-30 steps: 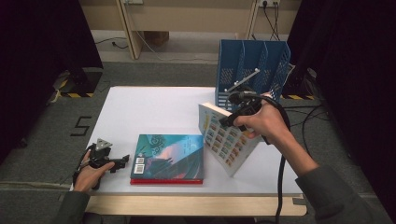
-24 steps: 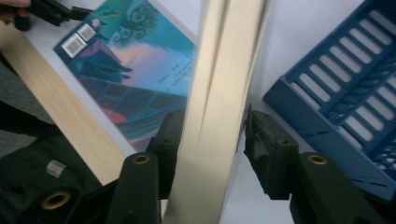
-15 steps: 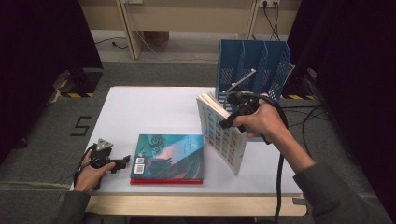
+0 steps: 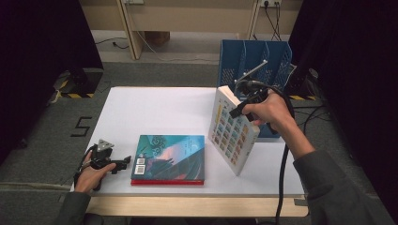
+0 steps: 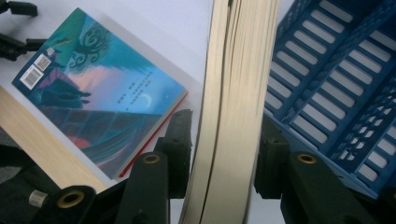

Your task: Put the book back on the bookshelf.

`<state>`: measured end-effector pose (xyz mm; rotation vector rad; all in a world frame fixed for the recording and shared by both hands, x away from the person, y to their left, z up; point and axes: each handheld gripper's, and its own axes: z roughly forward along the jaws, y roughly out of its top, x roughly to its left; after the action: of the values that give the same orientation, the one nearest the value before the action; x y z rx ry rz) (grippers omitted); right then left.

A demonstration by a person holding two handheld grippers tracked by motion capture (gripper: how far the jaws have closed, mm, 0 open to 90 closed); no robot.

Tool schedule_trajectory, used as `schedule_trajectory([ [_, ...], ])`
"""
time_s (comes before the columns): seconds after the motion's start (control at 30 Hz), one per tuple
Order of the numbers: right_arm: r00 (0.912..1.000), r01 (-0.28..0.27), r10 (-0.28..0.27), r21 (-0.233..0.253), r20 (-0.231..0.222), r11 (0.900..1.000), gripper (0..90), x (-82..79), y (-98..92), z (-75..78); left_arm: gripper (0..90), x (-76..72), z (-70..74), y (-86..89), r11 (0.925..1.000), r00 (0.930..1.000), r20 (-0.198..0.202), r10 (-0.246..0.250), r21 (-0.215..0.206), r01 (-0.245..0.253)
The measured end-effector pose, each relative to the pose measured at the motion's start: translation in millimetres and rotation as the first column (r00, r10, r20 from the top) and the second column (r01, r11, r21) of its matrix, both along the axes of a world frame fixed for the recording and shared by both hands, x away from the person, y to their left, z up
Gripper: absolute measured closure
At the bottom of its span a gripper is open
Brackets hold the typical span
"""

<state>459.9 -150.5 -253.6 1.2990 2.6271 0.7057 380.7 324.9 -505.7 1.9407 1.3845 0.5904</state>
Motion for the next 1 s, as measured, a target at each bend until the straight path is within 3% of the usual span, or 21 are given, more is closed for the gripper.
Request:
schedule_trajectory([
  [0.23, 0.9993, 0.028, -0.027, 0.006, -0.027, 1.0, 62.0, 9.1, -3.1, -2.1, 7.2, 0.2, -0.1, 0.1, 1.0, 1.0, -0.001, -0.001, -0.001, 0.001],
  [0.37, 0.9967, 0.069, -0.066, 0.058, -0.047, 0.996, 54.3, 9.6, -4.0, 1.5, 7.2, 0.2, -0.1, 0.0, 1.0, 1.0, -0.001, -0.001, -0.001, 0.001],
  [0.43, 0.9959, 0.06, -0.056, 0.055, -0.071, 0.997, 50.1, 8.7, -0.8, 2.5, 7.1, 0.2, -0.1, 0.1, 1.0, 1.0, -0.001, -0.001, -0.001, 0.001],
  [0.53, 0.9957, 0.078, -0.075, 0.056, -0.054, 0.995, 49.5, 10.1, 3.3, 4.3, 7.1, 0.1, -0.1, 0.1, 1.0, 1.0, 0.0, -0.001, 0.0, 0.001],
  [0.6, 0.996, 0.066, -0.064, 0.028, -0.061, 0.997, 49.5, 9.9, 7.1, 1.1, 7.1, 0.2, -0.1, 0.1, 1.0, 1.0, -0.001, -0.001, -0.001, 0.001],
  [0.77, 0.9957, 0.049, -0.051, -0.031, -0.077, 0.998, 58.9, 13.8, 8.3, -11.9, 7.0, 0.2, -0.1, 0.1, 1.0, 1.0, -0.001, -0.002, -0.001, 0.002],
  [0.87, 0.9986, 0.017, -0.02, -0.06, -0.048, 0.998, 66.6, 14.1, 8.0, -16.2, 7.0, 0.2, -0.1, 0.1, 1.0, 1.0, -0.001, -0.002, 0.0, 0.002],
  [1.0, 0.9996, -0.017, 0.015, -0.061, -0.025, 0.998, 71.2, 12.4, 5.7, -16.9, 7.0, 0.2, -0.1, 0.0, 1.0, 1.0, -0.001, -0.002, -0.001, 0.002],
])
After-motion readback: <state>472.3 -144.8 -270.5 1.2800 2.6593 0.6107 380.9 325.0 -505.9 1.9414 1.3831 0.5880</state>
